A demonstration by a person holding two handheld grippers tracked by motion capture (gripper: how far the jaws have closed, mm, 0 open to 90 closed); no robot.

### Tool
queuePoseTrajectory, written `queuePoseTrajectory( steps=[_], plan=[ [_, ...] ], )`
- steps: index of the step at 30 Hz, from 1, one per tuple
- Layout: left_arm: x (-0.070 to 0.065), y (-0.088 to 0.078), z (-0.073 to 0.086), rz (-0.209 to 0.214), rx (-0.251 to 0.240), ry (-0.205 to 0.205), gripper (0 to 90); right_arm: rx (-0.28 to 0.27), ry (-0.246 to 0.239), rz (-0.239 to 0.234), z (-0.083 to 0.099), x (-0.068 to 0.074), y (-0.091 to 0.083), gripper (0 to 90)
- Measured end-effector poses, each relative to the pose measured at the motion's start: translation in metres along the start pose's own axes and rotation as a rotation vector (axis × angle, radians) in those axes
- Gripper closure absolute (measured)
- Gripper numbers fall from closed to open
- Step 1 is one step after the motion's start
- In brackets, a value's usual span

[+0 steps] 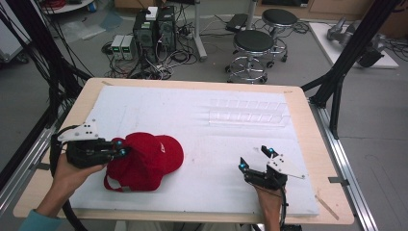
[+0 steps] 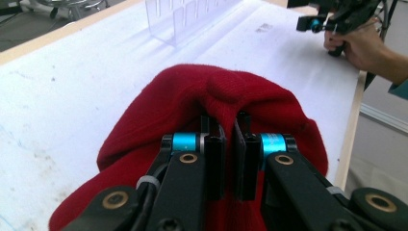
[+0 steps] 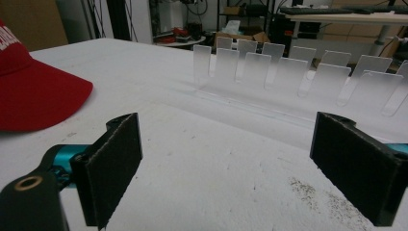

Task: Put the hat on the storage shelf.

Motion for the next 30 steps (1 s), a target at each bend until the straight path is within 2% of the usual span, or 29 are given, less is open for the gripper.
queuePoseTrajectory(
  steps=[7,10,16,20,26,27,28,30],
  plan=[
    [0.010,0.006,-0.023,0.036,0.005,0.062,85.0,-0.002,0.009,-0.001,0.000,-0.001,0.000,9.9],
    [0.014,0.010,-0.032,0.058,0.004,0.066,85.0,0.000,0.030,-0.001,0.000,-0.003,0.000,9.9],
    [0.021,0.020,-0.046,0.111,0.012,0.076,85.0,0.026,0.003,-0.020,0.000,-0.001,0.003,9.9],
    [0.022,0.028,-0.052,0.143,0.005,0.088,85.0,0.046,0.025,-0.030,-0.001,-0.003,0.005,9.9],
    [0.023,0.037,-0.057,0.153,0.011,0.100,85.0,0.050,0.019,-0.070,-0.006,-0.003,0.007,9.9],
    [0.023,0.039,-0.057,0.158,0.014,0.100,85.0,0.049,0.014,-0.094,-0.012,-0.003,0.010,9.9],
    [0.023,0.040,-0.057,0.160,0.014,0.099,85.0,0.049,0.014,-0.094,-0.012,-0.003,0.010,9.9],
    [0.023,0.044,-0.058,0.168,0.020,0.107,85.0,0.052,0.011,-0.126,-0.020,-0.001,0.013,9.9]
  ],
)
Point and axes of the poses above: each handheld gripper's, and its own axes: y roughly forward along the jaws, z roughly out of its underside, x roughly to its left, the point moved 1 cm from there along y, roughly forward along the jaws, and after that the axes turned 13 degrees about -x, right-handed, at the moved point
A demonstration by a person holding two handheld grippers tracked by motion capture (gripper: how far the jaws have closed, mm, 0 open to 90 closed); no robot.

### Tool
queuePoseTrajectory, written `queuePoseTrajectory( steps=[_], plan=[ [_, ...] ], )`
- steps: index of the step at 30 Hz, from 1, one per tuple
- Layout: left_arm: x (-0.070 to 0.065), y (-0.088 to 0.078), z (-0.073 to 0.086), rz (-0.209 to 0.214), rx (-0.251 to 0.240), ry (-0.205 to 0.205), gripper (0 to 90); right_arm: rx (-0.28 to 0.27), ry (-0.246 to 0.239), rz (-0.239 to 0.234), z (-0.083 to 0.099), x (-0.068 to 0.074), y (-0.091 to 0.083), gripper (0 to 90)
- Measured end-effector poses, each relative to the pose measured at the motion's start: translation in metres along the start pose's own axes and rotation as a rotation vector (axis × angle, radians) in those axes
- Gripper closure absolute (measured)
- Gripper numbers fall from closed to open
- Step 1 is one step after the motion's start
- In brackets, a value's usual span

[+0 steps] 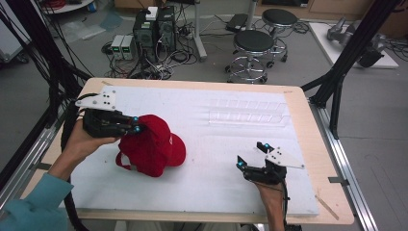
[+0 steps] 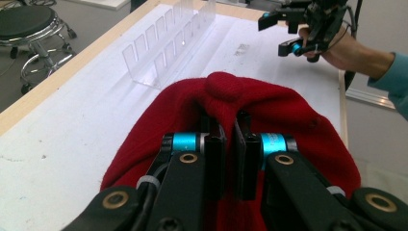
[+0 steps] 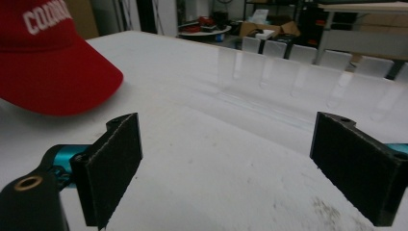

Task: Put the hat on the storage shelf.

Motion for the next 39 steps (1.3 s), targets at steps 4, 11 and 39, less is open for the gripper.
queuePoseTrajectory(
  steps=[4,11,39],
  plan=[
    [-0.001,0.008,0.000,0.009,-0.006,-0.007,84.9,0.004,-0.018,-0.087,-0.018,0.006,0.009,9.9],
    [-0.004,0.022,-0.006,0.041,-0.008,0.012,85.0,0.024,-0.055,-0.212,-0.045,0.019,0.031,9.9],
    [-0.019,0.051,-0.020,0.115,-0.012,0.042,85.0,0.106,-0.140,-0.535,-0.100,0.059,0.103,9.9]
  ],
)
Point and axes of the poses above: each handheld gripper's, and its own axes: y roughly forward along the jaws, z roughly out of its underside, x roughly to its left, the point moved 1 cm from there along y, roughly forward along the jaws, and after that the axes turned 13 degrees about -x, right-handed, at the moved point
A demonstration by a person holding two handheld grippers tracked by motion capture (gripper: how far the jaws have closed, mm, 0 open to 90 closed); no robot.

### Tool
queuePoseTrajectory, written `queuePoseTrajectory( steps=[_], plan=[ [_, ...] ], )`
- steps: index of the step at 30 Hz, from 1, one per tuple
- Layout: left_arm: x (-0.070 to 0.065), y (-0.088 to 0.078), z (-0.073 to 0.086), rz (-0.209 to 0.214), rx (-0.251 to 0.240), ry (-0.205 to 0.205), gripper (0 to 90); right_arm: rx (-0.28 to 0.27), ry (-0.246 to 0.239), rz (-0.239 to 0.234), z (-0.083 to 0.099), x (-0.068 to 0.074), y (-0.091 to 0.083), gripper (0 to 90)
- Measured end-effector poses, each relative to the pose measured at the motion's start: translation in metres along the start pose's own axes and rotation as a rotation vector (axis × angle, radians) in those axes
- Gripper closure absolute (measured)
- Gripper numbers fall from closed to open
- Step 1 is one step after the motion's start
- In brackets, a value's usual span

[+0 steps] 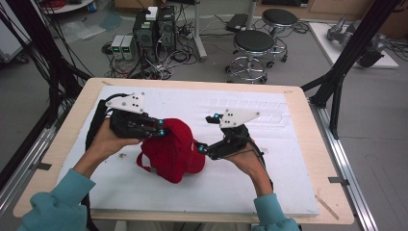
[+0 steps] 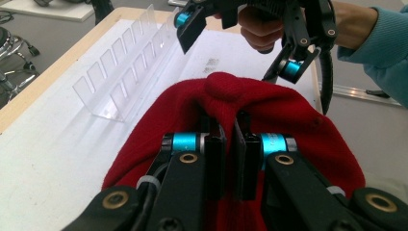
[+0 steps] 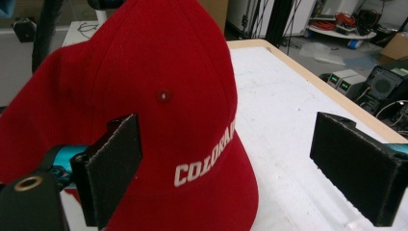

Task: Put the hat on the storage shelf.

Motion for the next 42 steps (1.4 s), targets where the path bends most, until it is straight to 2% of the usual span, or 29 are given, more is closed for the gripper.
queuePoseTrajectory(
  steps=[7,18,22,25,28,34,37,39,42],
  plan=[
    [0.000,0.009,-0.005,0.012,-0.006,0.005,85.0,-0.007,-0.006,-0.009,-0.006,0.001,0.005,9.9],
    [-0.004,0.031,-0.016,0.059,-0.014,0.022,85.0,-0.005,0.001,-0.045,-0.005,0.000,0.005,11.5],
    [-0.006,0.035,-0.016,0.069,-0.018,0.025,85.1,-0.002,-0.003,-0.080,-0.005,0.001,0.005,20.0],
    [-0.006,0.036,-0.016,0.071,-0.019,0.020,85.1,0.002,-0.002,-0.118,-0.005,0.001,0.004,31.7],
    [-0.007,0.037,-0.017,0.073,-0.026,0.025,85.1,-0.001,-0.004,-0.138,-0.006,0.002,0.004,40.6],
    [-0.008,0.036,-0.017,0.083,-0.026,0.037,85.1,0.009,-0.015,-0.169,-0.006,0.004,0.006,68.8],
    [-0.008,0.036,-0.017,0.082,-0.030,0.039,85.1,0.012,-0.016,-0.165,-0.007,0.005,0.005,83.6],
    [-0.008,0.035,-0.017,0.083,-0.031,0.037,84.9,0.017,0.005,-0.163,-0.008,0.007,0.005,86.2],
    [-0.008,0.035,-0.017,0.082,-0.028,0.037,84.2,0.020,0.009,-0.160,-0.008,0.007,0.005,86.5]
  ],
)
Point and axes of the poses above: each handheld gripper's, and its own axes: y roughly forward along the jaws, z roughly out of its underside, x roughly to its left, the point moved 1 cm from there along y, roughly forward along the jaws, and after that the axes turned 13 degrees about -x, right-handed, at the moved point
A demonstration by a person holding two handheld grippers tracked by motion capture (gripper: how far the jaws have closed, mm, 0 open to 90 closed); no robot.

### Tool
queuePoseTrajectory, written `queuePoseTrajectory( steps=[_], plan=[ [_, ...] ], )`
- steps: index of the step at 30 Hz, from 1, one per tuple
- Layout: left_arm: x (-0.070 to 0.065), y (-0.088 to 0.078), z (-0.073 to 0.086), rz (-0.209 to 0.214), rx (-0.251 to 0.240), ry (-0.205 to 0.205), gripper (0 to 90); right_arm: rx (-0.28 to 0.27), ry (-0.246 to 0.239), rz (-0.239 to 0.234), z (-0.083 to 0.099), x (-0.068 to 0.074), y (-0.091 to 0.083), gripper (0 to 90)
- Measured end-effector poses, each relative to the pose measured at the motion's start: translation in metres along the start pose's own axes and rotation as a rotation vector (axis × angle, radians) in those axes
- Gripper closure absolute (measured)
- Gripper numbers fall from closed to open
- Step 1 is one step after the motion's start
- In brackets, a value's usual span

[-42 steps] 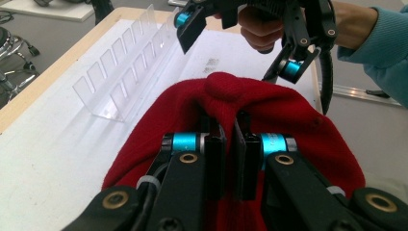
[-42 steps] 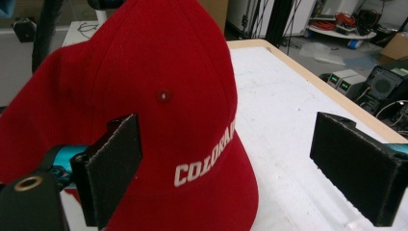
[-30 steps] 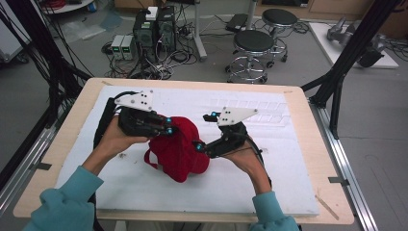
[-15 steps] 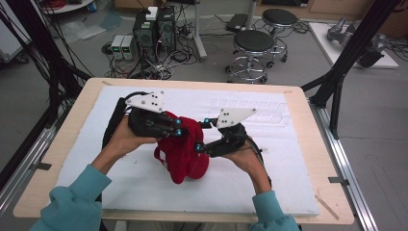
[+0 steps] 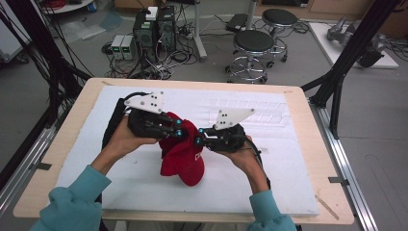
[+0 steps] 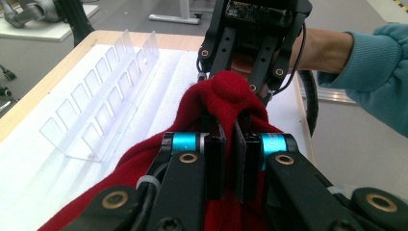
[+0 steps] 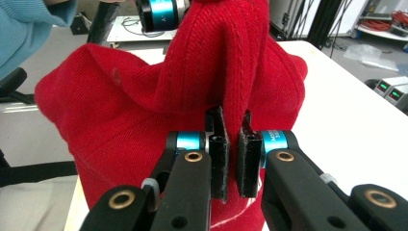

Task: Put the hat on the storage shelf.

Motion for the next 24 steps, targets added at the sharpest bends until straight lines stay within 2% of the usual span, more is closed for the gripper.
queuePoseTrajectory(
  steps=[3,7,10,11,12,15,17,21,24],
  plan=[
    [0.001,0.000,0.000,-0.006,0.002,-0.004,81.2,0.002,-0.001,0.006,0.000,0.000,-0.001,86.6],
    [0.000,0.000,0.001,-0.078,-0.026,-0.006,63.7,0.003,-0.002,0.017,-0.001,0.001,-0.003,86.7],
    [0.001,-0.003,0.005,-0.149,-0.075,-0.039,40.2,0.000,-0.004,0.037,-0.002,0.000,-0.006,86.7],
    [0.002,-0.005,0.007,-0.158,-0.098,-0.047,29.9,-0.003,-0.012,0.046,-0.002,0.000,-0.006,86.7],
    [0.003,-0.008,0.008,-0.177,-0.128,-0.053,23.8,0.004,-0.012,0.047,-0.002,0.000,-0.007,86.7],
    [0.004,-0.015,0.006,-0.206,-0.162,-0.052,18.9,0.028,-0.013,0.058,0.000,0.000,-0.007,86.7],
    [0.003,-0.019,0.006,-0.211,-0.170,-0.042,18.7,0.024,-0.008,0.073,0.000,-0.001,-0.007,86.7],
    [-0.001,-0.024,0.005,-0.229,-0.149,-0.045,18.7,-0.001,0.014,0.114,-0.001,-0.003,-0.009,86.7],
    [-0.007,-0.031,0.008,-0.246,-0.154,-0.039,18.8,0.001,0.024,0.144,-0.002,-0.004,-0.011,86.7]
  ],
)
Point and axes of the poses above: each handheld gripper's, and its own axes: y roughly forward along the jaws, z roughly out of its underside, x roughly to its left, the point moved 1 cm from there along y, roughly forward along the jaws, and after that the axes turned 13 degrees about -x, right-handed, at the moved point
